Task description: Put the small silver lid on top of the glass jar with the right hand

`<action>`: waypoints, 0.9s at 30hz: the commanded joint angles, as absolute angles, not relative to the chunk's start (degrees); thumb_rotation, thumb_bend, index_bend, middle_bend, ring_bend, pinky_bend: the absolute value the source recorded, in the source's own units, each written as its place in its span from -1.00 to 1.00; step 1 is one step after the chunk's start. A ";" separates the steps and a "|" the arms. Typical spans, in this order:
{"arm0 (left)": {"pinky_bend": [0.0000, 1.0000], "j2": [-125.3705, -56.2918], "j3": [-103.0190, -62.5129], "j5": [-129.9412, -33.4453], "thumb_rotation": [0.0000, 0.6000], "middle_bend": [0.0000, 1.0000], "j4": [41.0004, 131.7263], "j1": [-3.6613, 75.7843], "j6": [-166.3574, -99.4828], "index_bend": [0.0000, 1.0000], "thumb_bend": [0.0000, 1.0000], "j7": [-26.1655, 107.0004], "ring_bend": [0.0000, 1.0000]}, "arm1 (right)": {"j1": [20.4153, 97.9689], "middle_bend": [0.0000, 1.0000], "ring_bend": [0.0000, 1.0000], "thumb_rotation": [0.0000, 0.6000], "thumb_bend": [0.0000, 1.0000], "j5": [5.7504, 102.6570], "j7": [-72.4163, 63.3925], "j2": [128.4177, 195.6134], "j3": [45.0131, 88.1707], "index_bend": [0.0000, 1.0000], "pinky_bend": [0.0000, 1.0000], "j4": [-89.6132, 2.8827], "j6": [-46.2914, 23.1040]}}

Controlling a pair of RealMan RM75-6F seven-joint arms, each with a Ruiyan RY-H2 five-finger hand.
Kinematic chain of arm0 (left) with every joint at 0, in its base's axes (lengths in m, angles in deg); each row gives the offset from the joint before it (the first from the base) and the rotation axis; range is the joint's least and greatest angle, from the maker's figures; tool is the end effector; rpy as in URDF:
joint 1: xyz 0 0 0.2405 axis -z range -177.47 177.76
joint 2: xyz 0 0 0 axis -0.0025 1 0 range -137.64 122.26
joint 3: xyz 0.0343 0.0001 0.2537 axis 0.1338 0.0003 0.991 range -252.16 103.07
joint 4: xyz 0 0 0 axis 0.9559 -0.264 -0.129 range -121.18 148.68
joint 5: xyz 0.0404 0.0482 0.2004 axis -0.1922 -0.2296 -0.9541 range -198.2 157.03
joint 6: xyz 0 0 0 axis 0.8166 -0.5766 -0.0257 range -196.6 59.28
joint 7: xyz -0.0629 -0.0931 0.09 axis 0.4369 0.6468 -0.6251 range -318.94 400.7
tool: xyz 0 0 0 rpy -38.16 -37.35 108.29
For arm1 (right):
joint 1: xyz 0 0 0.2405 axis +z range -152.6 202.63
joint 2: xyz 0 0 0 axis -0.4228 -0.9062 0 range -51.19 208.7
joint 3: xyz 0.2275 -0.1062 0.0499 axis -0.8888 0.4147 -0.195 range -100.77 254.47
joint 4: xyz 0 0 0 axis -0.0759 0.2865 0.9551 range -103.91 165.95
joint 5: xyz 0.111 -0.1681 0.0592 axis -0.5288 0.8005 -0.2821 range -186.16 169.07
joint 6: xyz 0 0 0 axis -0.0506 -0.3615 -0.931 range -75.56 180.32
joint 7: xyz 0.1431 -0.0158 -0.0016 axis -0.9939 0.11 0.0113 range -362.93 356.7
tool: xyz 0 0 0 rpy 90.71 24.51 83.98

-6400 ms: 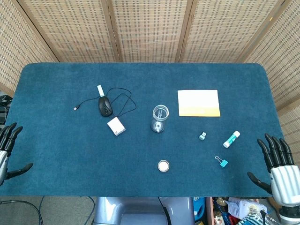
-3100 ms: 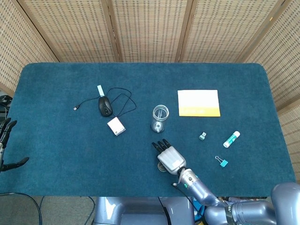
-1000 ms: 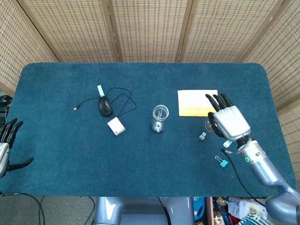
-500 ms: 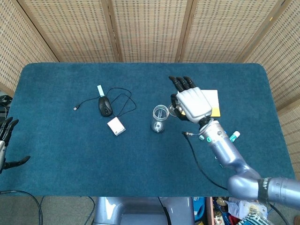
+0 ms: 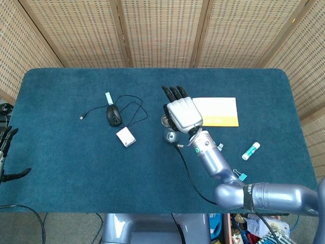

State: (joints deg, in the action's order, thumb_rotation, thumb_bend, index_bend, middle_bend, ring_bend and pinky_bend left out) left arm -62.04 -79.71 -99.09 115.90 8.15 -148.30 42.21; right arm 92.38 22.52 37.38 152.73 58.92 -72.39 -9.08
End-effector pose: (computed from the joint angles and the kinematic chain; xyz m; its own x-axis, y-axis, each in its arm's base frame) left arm -0.2948 0.2025 0.1956 0.3538 0.0366 0.9346 0.9333 0.0527 -0.3553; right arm 0.0040 -0.3889 0.0708 0.5087 -0.0943 0.8558 -0.8069 -0.3988 0.4357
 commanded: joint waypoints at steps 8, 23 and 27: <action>-1.00 -62.47 -79.87 -97.99 1.00 -1.00 115.43 8.73 -147.14 -1.00 -0.77 41.58 -1.00 | 93.76 -0.89 -1.00 1.00 0.18 19.36 38.95 153.70 59.73 0.42 -1.00 -69.96 -8.27; -1.00 -62.58 -80.03 -97.58 1.00 -1.00 115.25 8.90 -146.98 -1.00 -0.77 41.56 -1.00 | 93.54 -0.88 -1.00 1.00 0.18 19.07 38.88 154.32 60.58 0.43 -1.00 -68.68 -9.25; -1.00 -62.62 -80.02 -97.52 1.00 -1.00 115.19 8.98 -146.84 -1.00 -0.77 41.55 -1.00 | 93.49 -0.88 -1.00 1.00 0.18 19.04 38.94 154.85 60.72 0.43 -1.00 -68.40 -9.72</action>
State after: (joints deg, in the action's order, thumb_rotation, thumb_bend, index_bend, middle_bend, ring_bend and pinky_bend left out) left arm -62.62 -80.02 -97.52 115.19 8.98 -146.84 41.55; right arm 93.50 19.05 38.93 154.81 60.69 -68.44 -9.67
